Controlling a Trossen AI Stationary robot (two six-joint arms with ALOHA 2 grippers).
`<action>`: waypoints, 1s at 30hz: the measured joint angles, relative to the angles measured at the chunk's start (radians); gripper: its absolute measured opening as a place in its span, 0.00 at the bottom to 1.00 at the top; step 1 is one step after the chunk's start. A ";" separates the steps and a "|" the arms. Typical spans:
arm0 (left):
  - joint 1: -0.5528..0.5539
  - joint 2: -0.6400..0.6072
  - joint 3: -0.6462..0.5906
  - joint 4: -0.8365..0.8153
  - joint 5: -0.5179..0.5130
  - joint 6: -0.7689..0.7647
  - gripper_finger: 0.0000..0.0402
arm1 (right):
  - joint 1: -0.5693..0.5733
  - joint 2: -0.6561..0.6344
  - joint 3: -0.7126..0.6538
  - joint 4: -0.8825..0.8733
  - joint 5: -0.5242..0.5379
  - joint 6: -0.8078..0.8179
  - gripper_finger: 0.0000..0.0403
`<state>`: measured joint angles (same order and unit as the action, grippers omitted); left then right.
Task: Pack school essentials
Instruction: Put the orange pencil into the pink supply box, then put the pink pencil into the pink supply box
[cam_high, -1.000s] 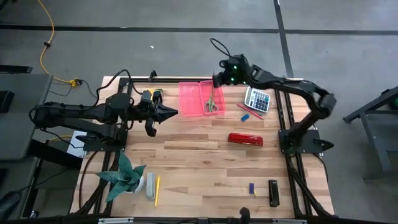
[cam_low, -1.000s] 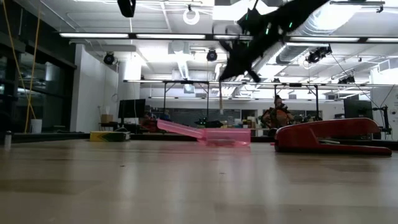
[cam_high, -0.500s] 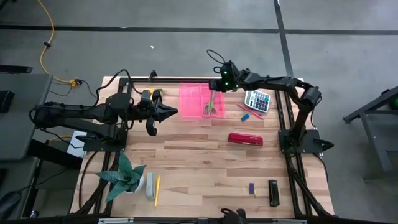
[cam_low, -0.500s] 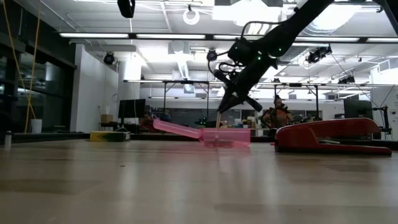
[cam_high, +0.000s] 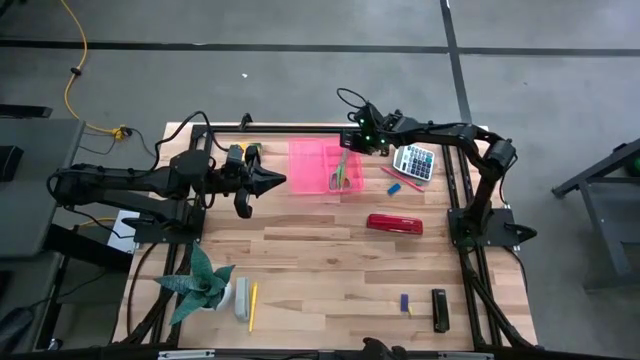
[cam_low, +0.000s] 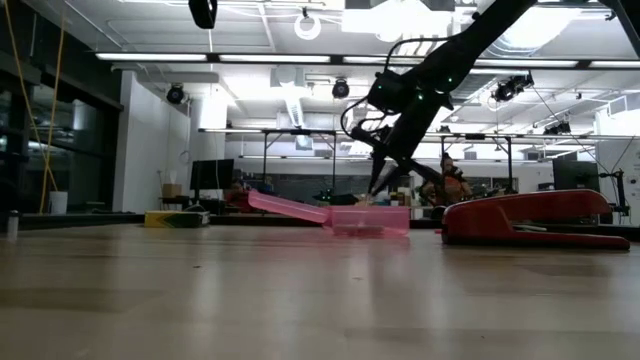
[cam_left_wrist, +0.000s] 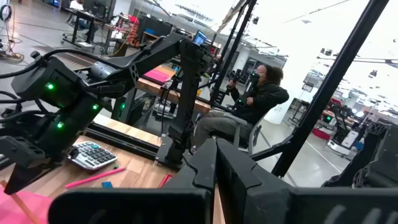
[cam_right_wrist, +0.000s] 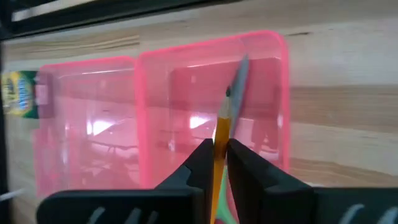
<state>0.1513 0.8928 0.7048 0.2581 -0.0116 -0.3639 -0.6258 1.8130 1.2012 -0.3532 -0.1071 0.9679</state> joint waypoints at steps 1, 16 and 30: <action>0.000 0.000 0.000 0.000 0.000 -0.002 0.00 | 0.000 0.000 0.000 -0.007 0.001 0.000 0.10; 0.000 -0.001 0.000 0.000 0.000 -0.016 0.00 | 0.010 -0.085 0.000 0.006 0.001 -0.231 0.33; 0.030 -0.039 0.000 -0.004 0.000 0.017 0.00 | 0.340 -0.721 -0.390 0.425 0.046 -0.553 0.34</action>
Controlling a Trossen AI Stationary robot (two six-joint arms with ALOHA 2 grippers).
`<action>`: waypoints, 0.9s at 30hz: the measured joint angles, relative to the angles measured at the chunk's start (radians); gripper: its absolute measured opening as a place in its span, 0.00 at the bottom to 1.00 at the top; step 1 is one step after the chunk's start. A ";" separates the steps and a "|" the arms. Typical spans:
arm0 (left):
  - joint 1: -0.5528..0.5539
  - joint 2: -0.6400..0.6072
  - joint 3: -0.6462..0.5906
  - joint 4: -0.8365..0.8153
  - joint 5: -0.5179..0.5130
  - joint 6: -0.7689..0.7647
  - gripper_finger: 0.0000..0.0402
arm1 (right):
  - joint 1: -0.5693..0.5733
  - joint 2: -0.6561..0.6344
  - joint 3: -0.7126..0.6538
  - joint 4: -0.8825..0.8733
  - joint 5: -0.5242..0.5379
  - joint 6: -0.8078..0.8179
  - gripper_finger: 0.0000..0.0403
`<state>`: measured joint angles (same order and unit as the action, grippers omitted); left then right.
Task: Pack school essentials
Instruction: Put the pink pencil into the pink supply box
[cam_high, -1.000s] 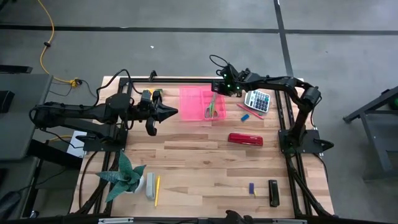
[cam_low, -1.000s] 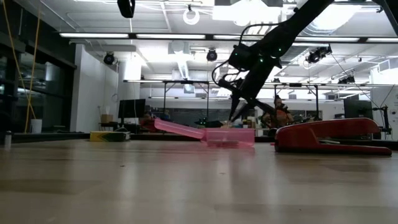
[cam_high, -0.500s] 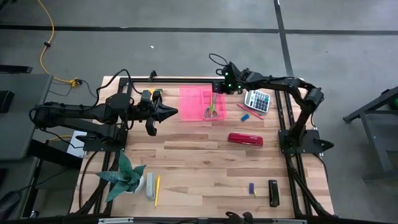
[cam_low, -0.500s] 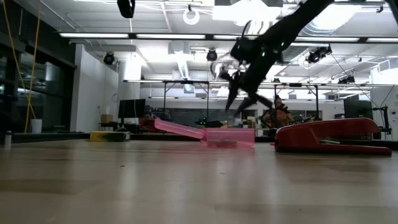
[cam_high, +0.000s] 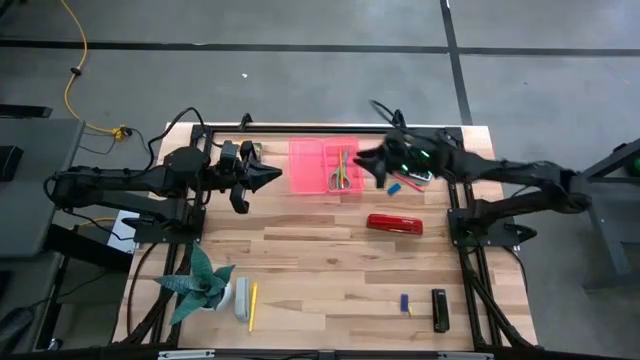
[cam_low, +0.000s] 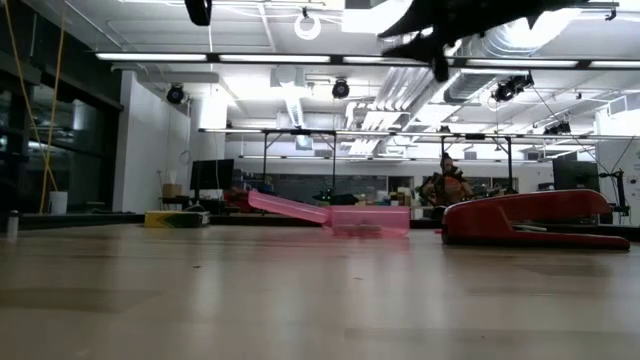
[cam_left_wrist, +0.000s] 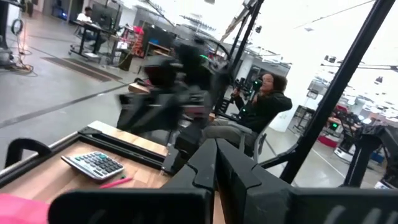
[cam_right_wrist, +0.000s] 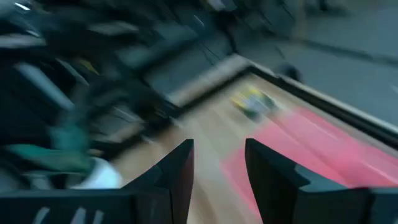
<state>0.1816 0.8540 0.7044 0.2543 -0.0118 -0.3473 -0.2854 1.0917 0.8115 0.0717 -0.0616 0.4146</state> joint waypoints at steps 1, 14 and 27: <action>0.004 -0.003 0.000 0.000 0.000 0.003 0.00 | 0.024 -0.041 -0.046 0.071 0.004 0.000 0.34; 0.015 -0.007 0.000 0.000 0.026 0.071 0.00 | 0.164 -0.244 -0.212 0.339 0.073 -0.239 0.33; 0.014 -0.007 0.000 0.001 0.027 0.089 0.00 | 0.192 -0.242 -0.212 0.318 0.066 -0.284 0.33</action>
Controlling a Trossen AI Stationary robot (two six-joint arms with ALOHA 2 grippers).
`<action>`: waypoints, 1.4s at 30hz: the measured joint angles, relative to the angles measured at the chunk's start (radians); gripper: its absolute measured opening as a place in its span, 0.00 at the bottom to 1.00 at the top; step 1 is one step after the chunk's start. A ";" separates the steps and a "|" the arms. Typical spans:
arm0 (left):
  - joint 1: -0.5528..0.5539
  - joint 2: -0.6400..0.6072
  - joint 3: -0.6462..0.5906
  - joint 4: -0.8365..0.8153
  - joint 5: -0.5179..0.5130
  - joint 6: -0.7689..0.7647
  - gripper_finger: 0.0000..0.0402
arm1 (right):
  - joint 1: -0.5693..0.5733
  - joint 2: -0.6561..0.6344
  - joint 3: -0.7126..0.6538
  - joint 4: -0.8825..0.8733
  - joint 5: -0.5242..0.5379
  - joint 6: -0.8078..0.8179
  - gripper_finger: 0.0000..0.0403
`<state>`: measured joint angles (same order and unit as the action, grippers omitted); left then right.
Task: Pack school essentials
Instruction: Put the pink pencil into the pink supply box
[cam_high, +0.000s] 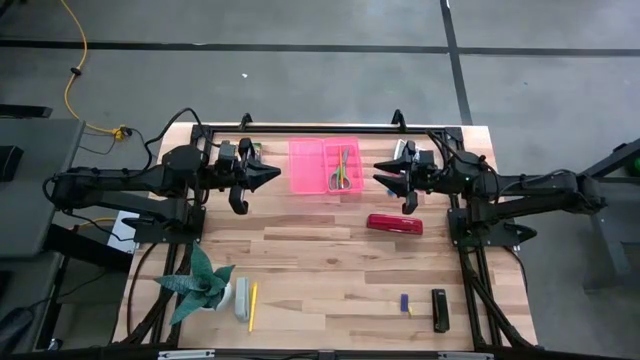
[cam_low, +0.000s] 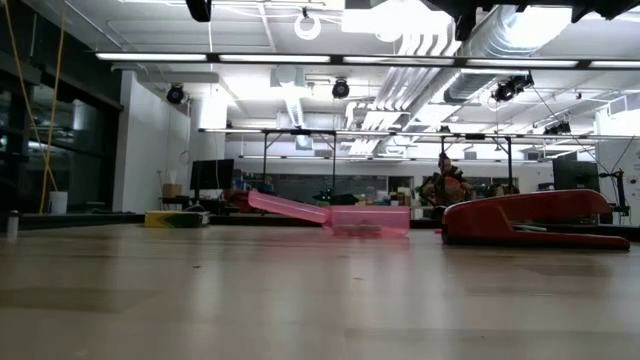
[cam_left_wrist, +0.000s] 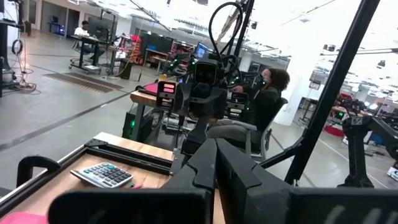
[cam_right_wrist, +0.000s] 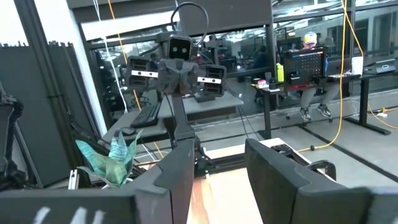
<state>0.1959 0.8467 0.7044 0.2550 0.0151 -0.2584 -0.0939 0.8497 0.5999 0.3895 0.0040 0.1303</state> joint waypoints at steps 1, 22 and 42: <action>0.000 0.000 0.000 0.000 0.000 0.000 0.00 | 0.000 0.000 0.000 0.000 0.000 0.000 0.33; 0.000 0.000 0.000 -0.003 0.027 0.000 0.00 | -0.107 0.048 0.097 -1.032 0.265 0.616 0.33; 0.000 0.000 0.000 -0.004 0.027 0.000 0.00 | -0.584 0.502 0.092 -1.114 -0.031 0.249 0.33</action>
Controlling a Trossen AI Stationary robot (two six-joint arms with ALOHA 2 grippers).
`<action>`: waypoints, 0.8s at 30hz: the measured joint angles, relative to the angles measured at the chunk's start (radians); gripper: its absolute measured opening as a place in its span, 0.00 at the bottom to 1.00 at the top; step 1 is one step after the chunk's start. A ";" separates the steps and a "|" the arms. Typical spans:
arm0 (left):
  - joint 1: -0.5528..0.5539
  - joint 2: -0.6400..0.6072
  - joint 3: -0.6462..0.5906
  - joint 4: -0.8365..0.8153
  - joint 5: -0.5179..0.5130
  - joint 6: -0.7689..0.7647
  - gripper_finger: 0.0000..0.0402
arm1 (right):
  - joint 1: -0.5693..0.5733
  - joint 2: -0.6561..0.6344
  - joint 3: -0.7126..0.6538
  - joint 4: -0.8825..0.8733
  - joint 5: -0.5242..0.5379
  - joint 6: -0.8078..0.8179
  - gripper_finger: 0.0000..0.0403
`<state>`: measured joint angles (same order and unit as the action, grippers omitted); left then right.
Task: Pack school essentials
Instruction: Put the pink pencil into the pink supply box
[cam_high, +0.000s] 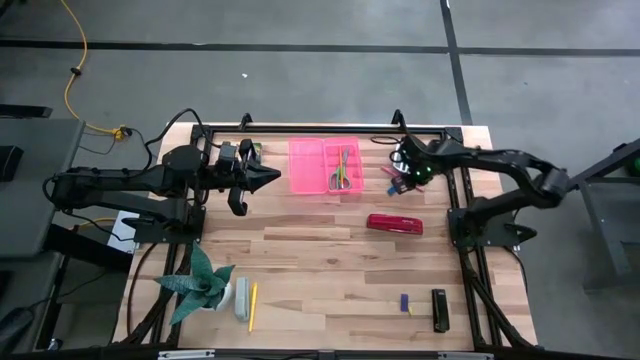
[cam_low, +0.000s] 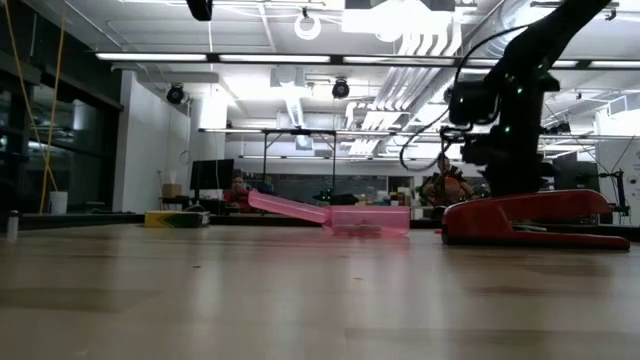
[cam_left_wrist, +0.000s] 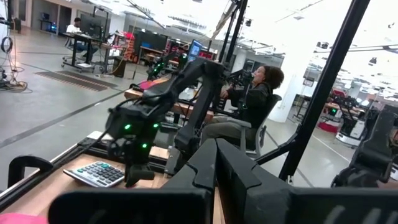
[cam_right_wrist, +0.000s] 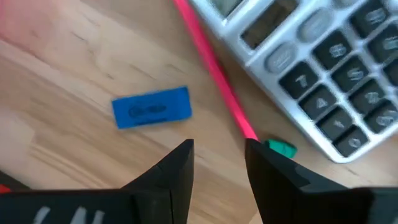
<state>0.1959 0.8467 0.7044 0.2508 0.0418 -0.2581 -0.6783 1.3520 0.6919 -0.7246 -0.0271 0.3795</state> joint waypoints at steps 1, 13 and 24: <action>0.000 0.000 0.000 0.000 0.000 0.000 0.00 | -0.010 0.023 0.007 -0.001 -0.007 -0.024 0.33; 0.000 0.000 0.000 0.000 0.000 0.000 0.00 | -0.042 0.198 0.051 0.004 0.019 -0.095 0.33; 0.000 0.000 0.000 0.000 0.000 -0.001 0.00 | -0.041 0.215 0.049 -0.005 0.025 -0.096 0.08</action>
<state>0.1959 0.8467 0.7044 0.2512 0.0414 -0.2590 -0.7197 1.5671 0.7410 -0.7295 -0.0017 0.2834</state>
